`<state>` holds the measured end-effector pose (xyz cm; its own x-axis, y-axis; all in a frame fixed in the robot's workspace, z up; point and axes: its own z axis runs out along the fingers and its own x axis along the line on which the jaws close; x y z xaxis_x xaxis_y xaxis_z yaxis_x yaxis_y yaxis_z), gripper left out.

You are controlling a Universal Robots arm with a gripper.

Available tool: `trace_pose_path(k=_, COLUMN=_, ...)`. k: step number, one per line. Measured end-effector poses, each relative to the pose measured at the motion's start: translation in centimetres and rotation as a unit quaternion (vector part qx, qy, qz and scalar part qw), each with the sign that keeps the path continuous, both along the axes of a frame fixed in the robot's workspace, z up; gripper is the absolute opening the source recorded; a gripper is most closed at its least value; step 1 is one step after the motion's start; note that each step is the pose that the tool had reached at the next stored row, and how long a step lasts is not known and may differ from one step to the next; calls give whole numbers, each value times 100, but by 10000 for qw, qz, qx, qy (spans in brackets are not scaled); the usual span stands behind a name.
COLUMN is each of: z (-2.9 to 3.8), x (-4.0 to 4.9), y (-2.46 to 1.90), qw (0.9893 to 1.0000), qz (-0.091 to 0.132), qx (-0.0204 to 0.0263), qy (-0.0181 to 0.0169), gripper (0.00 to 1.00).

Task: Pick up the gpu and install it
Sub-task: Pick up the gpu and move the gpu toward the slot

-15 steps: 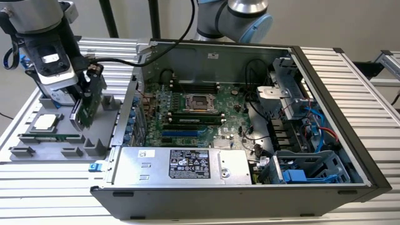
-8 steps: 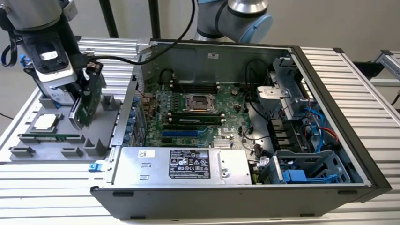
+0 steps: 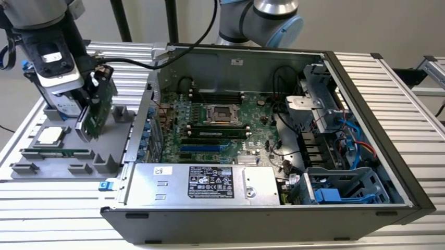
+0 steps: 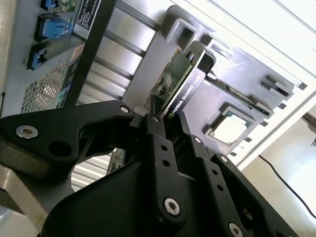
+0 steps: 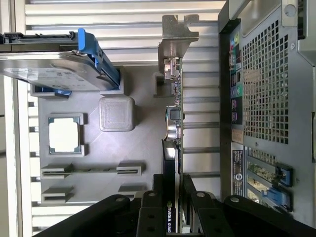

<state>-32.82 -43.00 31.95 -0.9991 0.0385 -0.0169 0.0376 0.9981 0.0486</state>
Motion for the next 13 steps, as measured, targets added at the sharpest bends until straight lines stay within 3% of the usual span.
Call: trace_pose_path(k=13, z=111, x=0, y=0, qw=10000, qz=0, qx=0, qy=0, gripper=0)
